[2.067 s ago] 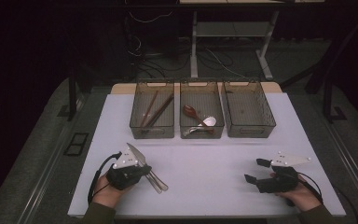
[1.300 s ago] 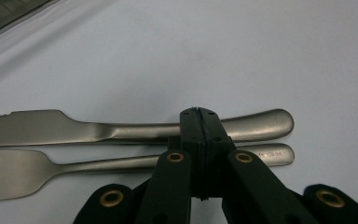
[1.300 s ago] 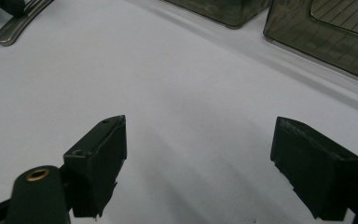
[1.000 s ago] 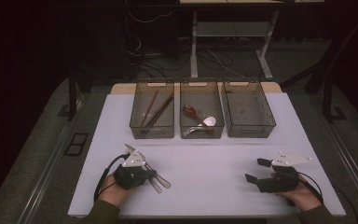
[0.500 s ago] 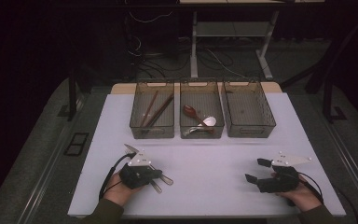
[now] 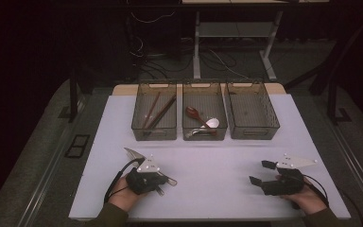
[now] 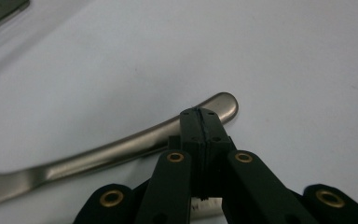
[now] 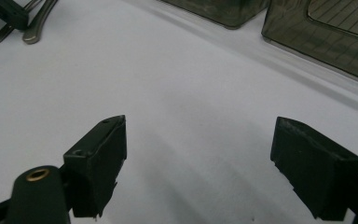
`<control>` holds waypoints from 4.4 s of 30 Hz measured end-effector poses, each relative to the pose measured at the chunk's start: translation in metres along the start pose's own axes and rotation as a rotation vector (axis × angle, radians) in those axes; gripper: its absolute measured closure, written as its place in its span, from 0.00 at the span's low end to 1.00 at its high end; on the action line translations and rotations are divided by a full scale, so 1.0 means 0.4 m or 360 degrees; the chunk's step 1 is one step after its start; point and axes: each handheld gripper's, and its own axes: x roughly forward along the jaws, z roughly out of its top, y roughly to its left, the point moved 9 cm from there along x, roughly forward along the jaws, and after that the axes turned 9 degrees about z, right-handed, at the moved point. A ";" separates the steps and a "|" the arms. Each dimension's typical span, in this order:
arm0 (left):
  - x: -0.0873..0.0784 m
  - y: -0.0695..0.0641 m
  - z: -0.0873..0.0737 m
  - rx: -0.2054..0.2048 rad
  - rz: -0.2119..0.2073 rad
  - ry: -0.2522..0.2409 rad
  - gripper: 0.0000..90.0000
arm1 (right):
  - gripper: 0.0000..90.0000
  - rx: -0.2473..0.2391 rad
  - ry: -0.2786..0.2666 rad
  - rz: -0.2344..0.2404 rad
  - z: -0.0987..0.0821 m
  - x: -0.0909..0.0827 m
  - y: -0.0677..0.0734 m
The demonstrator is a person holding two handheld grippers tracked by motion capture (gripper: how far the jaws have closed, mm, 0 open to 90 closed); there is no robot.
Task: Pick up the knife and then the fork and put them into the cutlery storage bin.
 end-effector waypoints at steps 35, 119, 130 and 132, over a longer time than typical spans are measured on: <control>0.139 0.113 0.128 0.0012 0.0073 -0.0005 0.99 | 0.20 0.0016 0.0005 0.0007 -0.003 0.001 -0.001; 0.103 0.219 0.086 0.0302 -0.0186 0.0019 0.88 | 0.20 0.0001 0.0047 0.0045 -0.015 0.011 0.007; 0.112 0.214 0.113 0.0355 -0.0174 0.0041 0.88 | 0.20 0.0004 0.0041 0.0044 -0.015 0.010 0.005; 0.115 0.207 0.122 0.0373 -0.0183 0.0038 0.88 | 0.20 0.0004 0.0045 0.0043 -0.015 0.011 0.005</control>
